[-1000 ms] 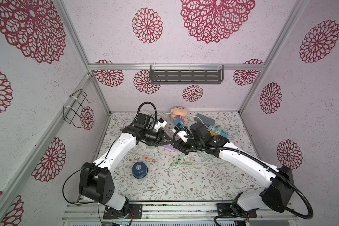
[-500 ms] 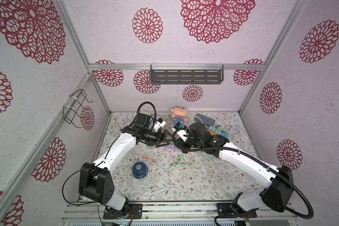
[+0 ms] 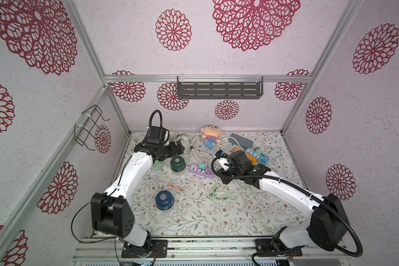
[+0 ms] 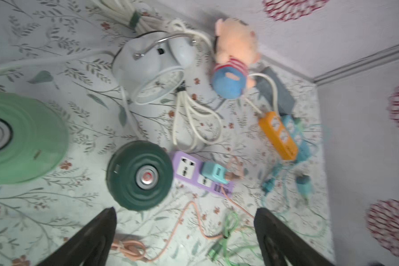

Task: Charge the cordless meat grinders
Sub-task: Pick up the cordless meat grinder at the center of the board.

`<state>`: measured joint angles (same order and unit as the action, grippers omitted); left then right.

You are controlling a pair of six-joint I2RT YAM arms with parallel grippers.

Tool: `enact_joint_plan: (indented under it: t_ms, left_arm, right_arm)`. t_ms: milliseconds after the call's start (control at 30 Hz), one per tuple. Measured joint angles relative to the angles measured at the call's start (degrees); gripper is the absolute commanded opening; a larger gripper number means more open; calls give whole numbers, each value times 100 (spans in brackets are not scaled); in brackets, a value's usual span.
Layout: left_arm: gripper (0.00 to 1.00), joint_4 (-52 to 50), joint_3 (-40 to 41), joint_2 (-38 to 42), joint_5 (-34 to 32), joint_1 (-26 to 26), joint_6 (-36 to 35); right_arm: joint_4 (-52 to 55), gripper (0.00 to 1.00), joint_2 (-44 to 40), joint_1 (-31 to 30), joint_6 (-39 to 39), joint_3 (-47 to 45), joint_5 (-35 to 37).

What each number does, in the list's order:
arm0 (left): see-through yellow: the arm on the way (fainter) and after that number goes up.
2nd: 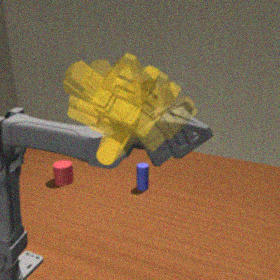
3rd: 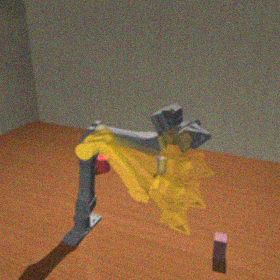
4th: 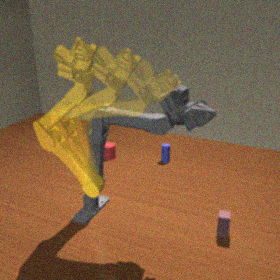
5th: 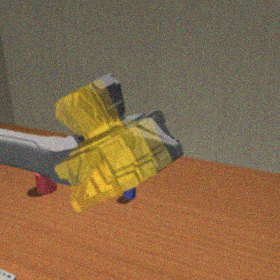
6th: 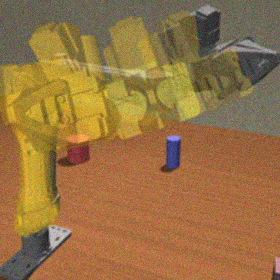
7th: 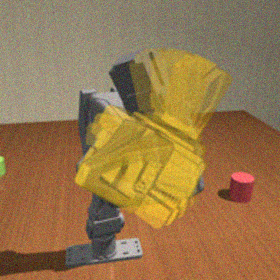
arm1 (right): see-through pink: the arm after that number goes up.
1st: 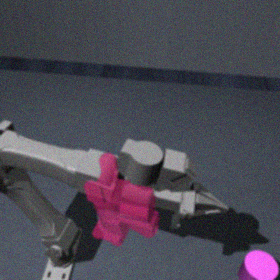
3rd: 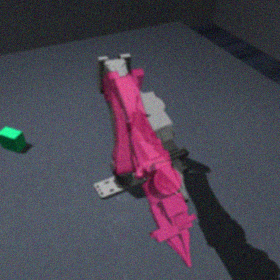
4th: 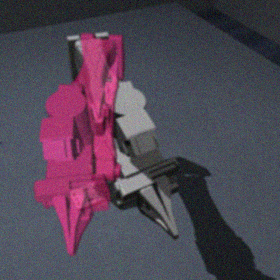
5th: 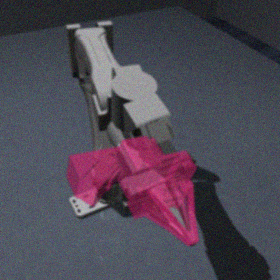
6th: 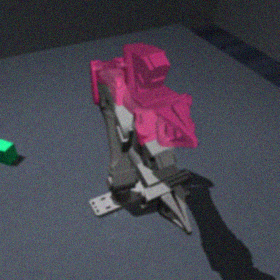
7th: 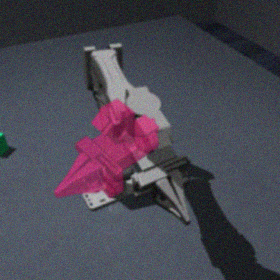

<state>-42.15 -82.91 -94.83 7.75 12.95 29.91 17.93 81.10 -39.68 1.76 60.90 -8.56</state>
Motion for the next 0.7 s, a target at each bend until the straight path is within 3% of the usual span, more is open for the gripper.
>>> enact_joint_plan:
  t_ms: [167,700]
  left_arm:
    - [97,-393,-153,-1005,-514,48,-216]
    - [97,-979,-1001,-1963,-1108,437,-498]
  right_arm:
    - [-133,0,-175,0,114,-173,-13]
    - [-361,0,-247,0,282,-387,-68]
